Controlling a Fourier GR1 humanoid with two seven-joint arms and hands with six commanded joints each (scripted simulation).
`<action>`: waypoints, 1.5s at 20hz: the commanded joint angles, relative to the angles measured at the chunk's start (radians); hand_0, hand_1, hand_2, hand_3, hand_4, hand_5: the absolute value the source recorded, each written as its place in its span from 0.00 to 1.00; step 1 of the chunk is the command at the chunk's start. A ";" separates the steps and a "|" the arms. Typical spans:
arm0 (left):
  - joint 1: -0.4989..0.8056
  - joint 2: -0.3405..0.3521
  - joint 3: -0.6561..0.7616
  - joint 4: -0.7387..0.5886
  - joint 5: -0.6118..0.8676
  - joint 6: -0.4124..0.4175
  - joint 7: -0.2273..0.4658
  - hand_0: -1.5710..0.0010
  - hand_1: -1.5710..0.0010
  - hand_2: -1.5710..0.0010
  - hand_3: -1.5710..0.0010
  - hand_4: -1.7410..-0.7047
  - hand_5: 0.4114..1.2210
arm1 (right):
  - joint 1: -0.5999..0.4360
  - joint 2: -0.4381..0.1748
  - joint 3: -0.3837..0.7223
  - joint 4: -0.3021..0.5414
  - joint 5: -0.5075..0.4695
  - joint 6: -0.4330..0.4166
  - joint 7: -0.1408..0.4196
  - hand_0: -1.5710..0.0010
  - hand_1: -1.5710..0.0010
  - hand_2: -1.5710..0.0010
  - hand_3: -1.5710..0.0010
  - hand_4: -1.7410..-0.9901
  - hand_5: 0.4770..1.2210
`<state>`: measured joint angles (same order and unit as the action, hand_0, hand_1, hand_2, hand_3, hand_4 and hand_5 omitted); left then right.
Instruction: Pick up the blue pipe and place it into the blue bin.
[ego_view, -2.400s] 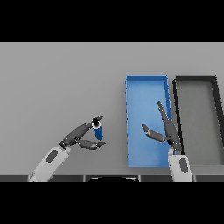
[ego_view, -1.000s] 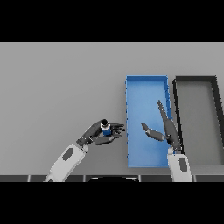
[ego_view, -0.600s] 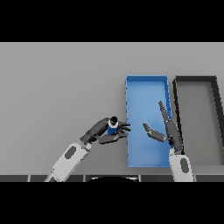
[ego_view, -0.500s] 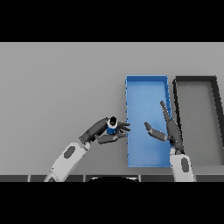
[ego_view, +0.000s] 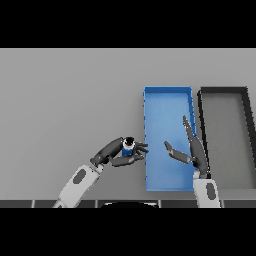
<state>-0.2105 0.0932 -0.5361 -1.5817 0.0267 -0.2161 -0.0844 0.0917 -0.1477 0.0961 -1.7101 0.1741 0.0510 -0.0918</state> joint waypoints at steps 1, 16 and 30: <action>-0.004 0.000 0.006 -0.002 -0.005 0.000 -0.002 0.00 0.00 0.00 0.00 0.26 1.00 | -0.008 -0.009 -0.017 -0.035 -0.063 0.034 -0.030 1.00 0.99 0.98 1.00 0.77 0.13; -0.008 -0.040 0.046 -0.004 -0.070 -0.051 0.027 0.00 0.00 0.00 0.00 0.26 1.00 | -0.261 -0.225 0.137 -0.351 -0.335 0.350 0.288 1.00 1.00 1.00 1.00 0.65 0.06; 0.003 -0.077 0.090 -0.004 -0.060 -0.164 0.033 0.00 0.00 0.00 0.00 0.28 1.00 | -0.532 -0.080 0.293 -0.158 -0.379 0.453 0.451 1.00 0.99 0.99 1.00 0.70 0.05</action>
<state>-0.2082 0.0159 -0.4464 -1.5858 -0.0341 -0.3811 -0.0534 -0.4403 -0.2264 0.3897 -1.8681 -0.2044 0.5043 0.3616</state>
